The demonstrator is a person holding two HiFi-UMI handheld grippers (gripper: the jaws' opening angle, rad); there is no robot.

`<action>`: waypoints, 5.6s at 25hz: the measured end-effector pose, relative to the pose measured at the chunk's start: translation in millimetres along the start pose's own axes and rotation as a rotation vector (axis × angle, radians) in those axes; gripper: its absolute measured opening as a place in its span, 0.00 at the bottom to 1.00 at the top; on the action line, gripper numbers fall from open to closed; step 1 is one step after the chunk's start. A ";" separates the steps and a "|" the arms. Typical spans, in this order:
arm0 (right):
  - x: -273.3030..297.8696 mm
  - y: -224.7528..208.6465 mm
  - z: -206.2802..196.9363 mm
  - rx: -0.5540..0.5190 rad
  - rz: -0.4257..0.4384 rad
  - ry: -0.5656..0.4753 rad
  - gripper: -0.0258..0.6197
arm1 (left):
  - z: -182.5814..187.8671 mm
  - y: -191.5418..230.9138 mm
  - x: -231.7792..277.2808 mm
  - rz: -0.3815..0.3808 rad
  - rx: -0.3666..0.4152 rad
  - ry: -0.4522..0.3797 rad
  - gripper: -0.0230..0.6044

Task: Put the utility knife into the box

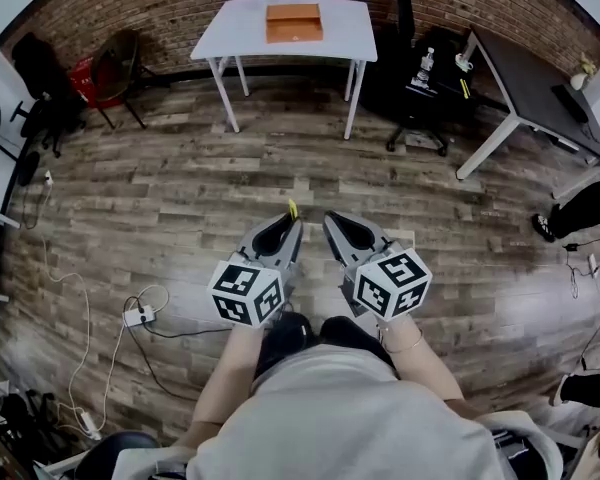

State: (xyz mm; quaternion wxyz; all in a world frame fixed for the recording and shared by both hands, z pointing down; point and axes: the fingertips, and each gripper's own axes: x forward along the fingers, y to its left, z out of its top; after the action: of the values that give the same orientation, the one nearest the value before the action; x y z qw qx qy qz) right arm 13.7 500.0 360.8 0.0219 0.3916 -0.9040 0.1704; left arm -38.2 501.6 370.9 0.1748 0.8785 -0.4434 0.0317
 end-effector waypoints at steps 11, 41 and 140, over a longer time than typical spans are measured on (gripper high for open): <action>15.0 -34.7 -7.8 0.042 -0.013 0.018 0.04 | -4.0 12.2 26.1 0.010 -0.014 0.026 0.11; 315.1 -189.0 100.0 -0.011 -0.159 -0.003 0.04 | 124.4 273.8 241.2 -0.133 -0.027 0.039 0.11; 685.9 -697.5 213.4 0.240 -0.318 0.097 0.04 | 164.5 599.7 822.7 -0.361 0.750 0.804 0.11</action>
State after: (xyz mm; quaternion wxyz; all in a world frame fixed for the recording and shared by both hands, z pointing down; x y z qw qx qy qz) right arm 57.8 -492.9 481.6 0.0451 0.5203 -0.8019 0.2902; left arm -31.0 -512.6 557.4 0.0088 0.8611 -0.1437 0.4876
